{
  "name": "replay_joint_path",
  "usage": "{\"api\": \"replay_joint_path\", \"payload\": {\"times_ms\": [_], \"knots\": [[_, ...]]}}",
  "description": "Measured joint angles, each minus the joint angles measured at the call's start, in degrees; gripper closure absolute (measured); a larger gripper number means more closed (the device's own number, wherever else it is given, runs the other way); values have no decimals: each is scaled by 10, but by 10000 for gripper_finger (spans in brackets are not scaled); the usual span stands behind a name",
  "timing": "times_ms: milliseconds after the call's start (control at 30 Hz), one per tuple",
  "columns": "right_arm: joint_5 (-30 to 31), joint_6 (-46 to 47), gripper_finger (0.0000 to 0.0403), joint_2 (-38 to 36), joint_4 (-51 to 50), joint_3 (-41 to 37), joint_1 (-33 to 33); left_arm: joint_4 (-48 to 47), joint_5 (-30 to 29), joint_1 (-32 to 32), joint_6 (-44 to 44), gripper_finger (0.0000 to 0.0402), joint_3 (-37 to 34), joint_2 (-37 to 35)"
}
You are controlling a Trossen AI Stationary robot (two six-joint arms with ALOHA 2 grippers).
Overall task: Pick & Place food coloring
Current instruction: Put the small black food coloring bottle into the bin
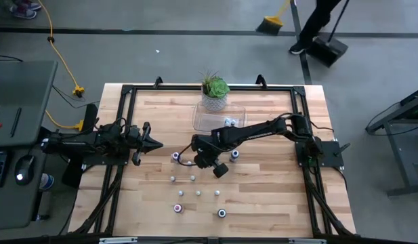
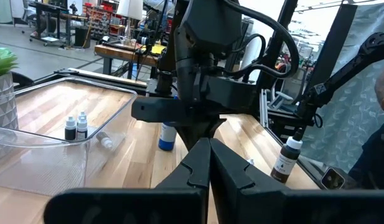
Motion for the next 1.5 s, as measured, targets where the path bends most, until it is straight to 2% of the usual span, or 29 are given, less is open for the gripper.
{"api": "replay_joint_path", "payload": {"times_ms": [333, 600, 933, 1267, 1500], "knots": [[-8, 20, 402, -3, 1, 0, -6, 0, 0, 0, 0, 401, 0, 0], [-11, 42, 403, -44, 0, 0, -21, 0, 0, 0, 0, 401, 0, 0], [-4, 109, 403, -103, -24, 0, -77, 0, 0, 0, 0, 401, 0, 0], [42, 131, 402, -146, -44, 0, -148, 0, 0, 0, 0, 401, 0, 0], [70, 166, 402, -147, -76, -15, -196, 0, 0, 0, 0, 401, 0, 0]]}}
